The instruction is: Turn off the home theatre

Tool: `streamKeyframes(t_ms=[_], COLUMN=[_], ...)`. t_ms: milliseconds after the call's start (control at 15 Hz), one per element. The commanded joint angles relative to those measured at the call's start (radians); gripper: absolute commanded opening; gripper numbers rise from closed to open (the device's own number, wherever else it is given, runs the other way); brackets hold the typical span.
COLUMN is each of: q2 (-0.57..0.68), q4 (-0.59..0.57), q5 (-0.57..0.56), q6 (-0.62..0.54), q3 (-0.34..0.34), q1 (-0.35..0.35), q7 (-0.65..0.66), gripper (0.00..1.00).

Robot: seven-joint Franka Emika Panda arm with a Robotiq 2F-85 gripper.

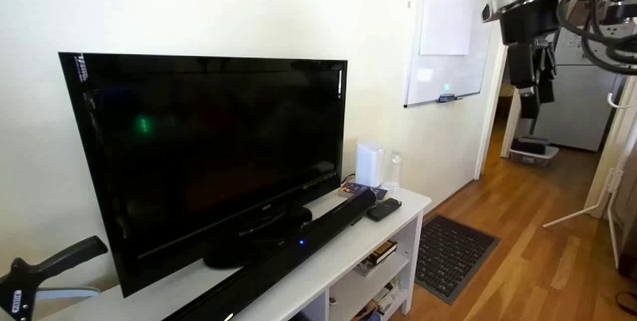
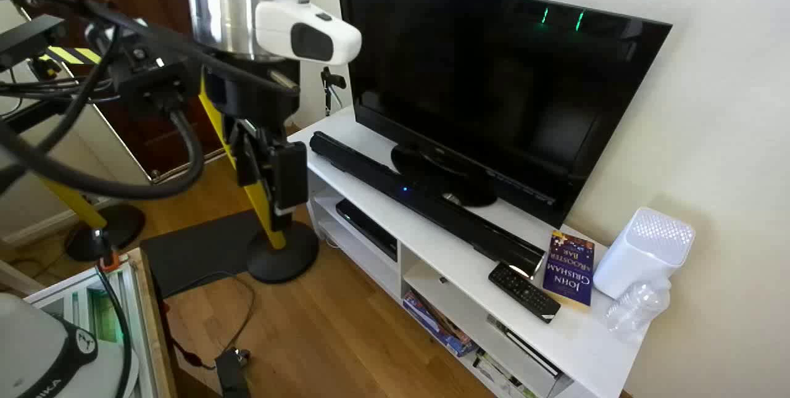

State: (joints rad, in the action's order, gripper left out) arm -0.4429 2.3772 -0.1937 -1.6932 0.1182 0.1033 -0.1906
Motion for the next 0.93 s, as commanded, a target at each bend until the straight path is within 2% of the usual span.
streamKeyframes(t_ms=[0, 267, 600, 800, 867], q2=[0.000, 0.062, 0.235, 0.358, 0.393], q4=[-0.001, 0.010, -0.016, -0.050, -0.058], q5=[-0.001, 0.067, 0.169, 0.334, 0.352], q6=[0.002, -0.167, -0.464, -0.604, -0.655], q3=[0.005, 0.005, -0.012, -0.019, -0.033], q1=[-0.006, -0.044, -0.111, -0.160, -0.167], q7=[0.002, -0.010, -0.081, -0.195, -0.226], gripper=[1.00, 1.00, 1.00, 1.00, 1.00])
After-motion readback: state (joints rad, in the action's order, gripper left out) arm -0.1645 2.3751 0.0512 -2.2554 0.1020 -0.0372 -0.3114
